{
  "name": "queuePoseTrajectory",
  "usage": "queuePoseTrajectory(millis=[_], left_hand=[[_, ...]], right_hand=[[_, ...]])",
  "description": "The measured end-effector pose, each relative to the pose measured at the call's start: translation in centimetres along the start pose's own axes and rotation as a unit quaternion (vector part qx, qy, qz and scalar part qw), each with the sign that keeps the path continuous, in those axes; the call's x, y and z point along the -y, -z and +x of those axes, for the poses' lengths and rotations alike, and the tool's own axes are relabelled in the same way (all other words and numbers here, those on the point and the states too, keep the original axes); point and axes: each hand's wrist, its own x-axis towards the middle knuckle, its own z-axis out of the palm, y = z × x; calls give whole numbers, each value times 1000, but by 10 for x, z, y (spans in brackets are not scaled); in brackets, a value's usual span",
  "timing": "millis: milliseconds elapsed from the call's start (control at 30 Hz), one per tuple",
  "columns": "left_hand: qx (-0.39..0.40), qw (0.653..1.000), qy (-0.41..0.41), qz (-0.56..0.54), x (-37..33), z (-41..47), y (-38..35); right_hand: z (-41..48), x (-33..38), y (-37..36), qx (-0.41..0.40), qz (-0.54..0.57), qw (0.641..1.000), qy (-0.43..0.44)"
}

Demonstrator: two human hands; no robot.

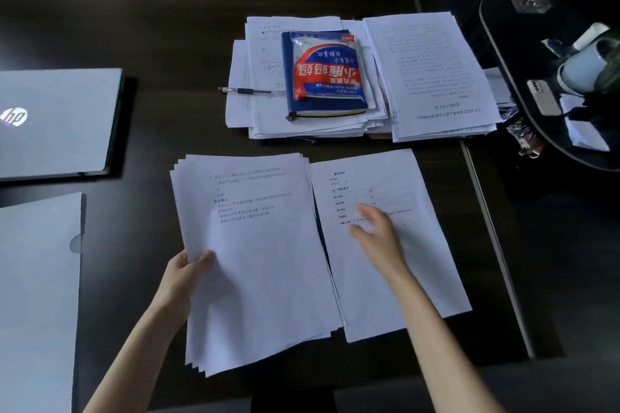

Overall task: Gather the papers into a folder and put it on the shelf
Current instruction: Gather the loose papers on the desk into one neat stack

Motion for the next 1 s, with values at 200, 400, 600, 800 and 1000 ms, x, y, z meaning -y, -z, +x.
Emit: queuePoseTrajectory(millis=[200, 400, 600, 800, 1000], left_hand=[[-10, 1000, 2, 4, 0, -2, 0], [-3, 1000, 10, 14, -1, -1, -2], [23, 1000, 10, 9, 1, 5, 14], [35, 999, 5, 5, 1, 2, 11], [61, 998, 12, 1, 4, -6, -25]], right_hand=[[10, -35, 61, -177, -291, 930, -138], [14, -38, 59, -171, -285, 932, -146], [12, -38, 60, -163, -262, 941, -140], [7, -35, 56, -134, -118, 980, -90], [1, -24, 25, -22, 56, 993, -106]])
